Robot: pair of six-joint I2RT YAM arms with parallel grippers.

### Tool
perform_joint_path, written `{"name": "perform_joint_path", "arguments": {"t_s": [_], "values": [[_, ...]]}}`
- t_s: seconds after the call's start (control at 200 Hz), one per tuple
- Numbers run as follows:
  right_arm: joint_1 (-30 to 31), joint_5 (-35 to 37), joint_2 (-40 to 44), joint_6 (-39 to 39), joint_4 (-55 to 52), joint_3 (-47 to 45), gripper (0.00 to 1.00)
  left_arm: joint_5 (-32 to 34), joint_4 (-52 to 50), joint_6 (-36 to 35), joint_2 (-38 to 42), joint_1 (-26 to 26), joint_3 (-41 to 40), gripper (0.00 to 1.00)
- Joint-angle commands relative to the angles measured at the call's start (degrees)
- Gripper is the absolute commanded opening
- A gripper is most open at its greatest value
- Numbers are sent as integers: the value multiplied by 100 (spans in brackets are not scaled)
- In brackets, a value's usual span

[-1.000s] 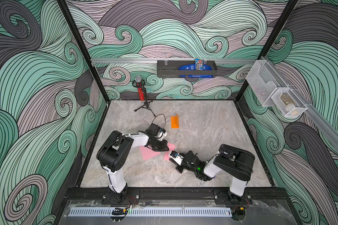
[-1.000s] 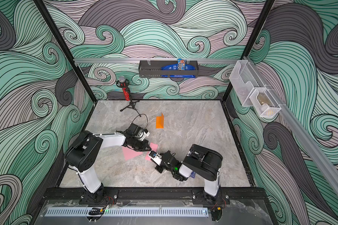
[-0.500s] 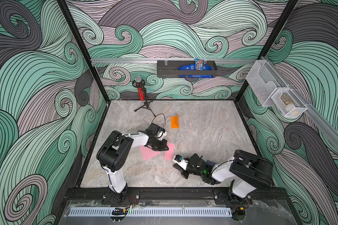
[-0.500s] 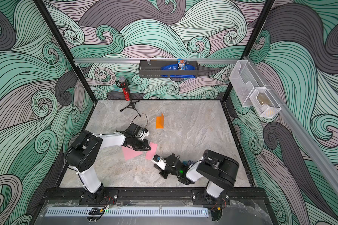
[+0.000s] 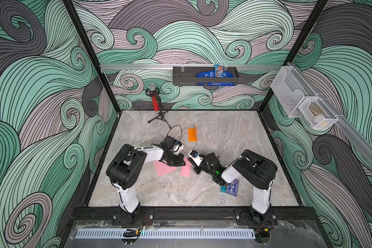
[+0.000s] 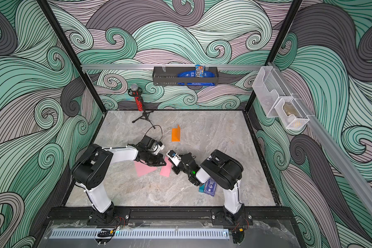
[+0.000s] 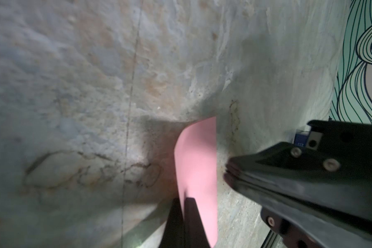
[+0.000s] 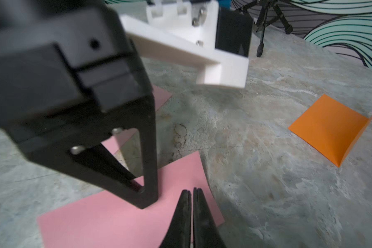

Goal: Fold the square paper along the opposite sides
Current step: Smooth out the paper at the center of the board.

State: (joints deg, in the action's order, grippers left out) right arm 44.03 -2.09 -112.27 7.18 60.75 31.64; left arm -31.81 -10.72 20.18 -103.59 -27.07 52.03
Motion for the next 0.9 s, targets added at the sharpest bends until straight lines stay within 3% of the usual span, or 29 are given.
{"name": "perform_joint_path", "arguments": {"t_s": [0.0, 0.725, 0.896], "values": [[-26, 163, -297, 131, 88, 123, 9, 503, -414, 18, -206, 35, -167, 0], [-445, 404, -287, 31, -306, -298, 8, 545, -440, 20, -157, 35, -184, 0], [-508, 203, 220, -59, -372, -371, 9, 540, -433, 18, -183, 42, -167, 0]]}}
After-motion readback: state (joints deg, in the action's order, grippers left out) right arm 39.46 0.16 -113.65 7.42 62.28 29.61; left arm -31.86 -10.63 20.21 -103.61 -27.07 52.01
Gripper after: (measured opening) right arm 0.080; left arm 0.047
